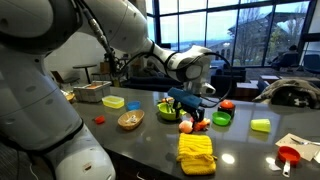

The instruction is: Fold the yellow towel twice

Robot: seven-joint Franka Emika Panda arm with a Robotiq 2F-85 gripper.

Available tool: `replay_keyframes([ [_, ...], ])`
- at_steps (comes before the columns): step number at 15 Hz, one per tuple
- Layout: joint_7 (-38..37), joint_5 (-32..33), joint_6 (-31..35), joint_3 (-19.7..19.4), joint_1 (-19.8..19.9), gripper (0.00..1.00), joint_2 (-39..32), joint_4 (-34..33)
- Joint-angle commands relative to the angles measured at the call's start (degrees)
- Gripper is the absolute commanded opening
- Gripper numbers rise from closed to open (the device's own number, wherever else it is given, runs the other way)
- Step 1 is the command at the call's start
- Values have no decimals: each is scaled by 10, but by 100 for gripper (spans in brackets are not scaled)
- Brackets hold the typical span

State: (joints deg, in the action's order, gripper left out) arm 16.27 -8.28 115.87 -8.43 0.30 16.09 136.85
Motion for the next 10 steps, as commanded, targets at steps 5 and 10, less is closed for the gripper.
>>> replay_keyframes([
  [5,4,0,1,8,12,100,-8,-1],
  [10,-3,6,7,15,9,100,-15,-9],
])
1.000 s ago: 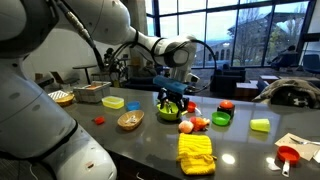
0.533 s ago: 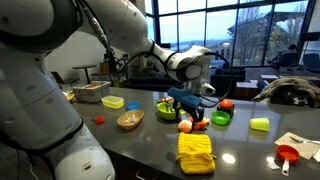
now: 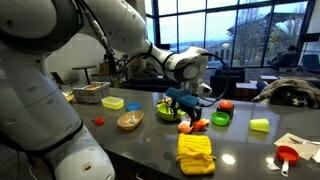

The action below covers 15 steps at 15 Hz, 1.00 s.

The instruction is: Fold the yellow towel twice

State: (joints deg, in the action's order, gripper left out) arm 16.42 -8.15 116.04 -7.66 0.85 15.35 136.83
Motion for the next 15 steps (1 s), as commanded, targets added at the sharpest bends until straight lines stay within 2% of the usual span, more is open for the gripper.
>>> replay_keyframes([
  [1,-10,6,8,8,6,100,-10,-13],
  [6,-86,74,71,4,45,100,-17,1],
  [8,-109,94,74,0,59,100,-24,4],
  [11,-91,64,48,-11,61,100,-25,16],
  [15,-72,2,86,-17,56,100,-38,53],
])
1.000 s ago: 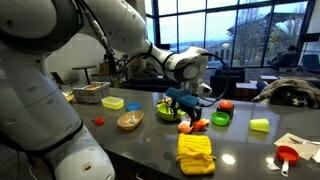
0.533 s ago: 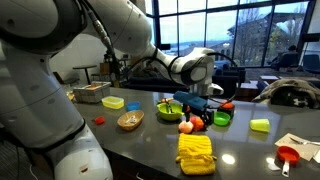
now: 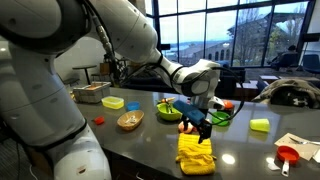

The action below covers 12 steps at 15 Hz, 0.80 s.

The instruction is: Fold the yellow towel twice

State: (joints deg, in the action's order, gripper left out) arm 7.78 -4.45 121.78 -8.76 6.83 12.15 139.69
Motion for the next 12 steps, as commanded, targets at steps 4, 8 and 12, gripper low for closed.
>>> replay_keyframes([
  [4,14,-70,120,-7,1,100,-32,67],
  [8,11,-61,206,-10,6,100,-48,102],
  [12,-9,-6,228,-5,12,100,-26,113],
])
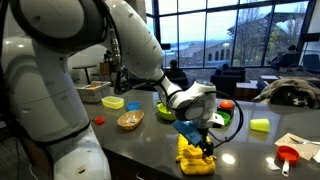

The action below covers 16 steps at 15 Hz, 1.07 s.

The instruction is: Fold the yellow towel twice

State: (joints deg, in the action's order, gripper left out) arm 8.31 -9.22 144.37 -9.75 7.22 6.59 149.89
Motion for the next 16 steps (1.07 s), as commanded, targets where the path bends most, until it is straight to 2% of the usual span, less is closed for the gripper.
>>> replay_keyframes([
  [1,-2,15,2,1,2,100,2,0],
  [5,-18,30,-11,3,2,100,-7,-11],
  [12,-69,76,59,-10,32,100,-30,-23],
  [16,-103,106,71,-13,42,100,-39,-30],
])
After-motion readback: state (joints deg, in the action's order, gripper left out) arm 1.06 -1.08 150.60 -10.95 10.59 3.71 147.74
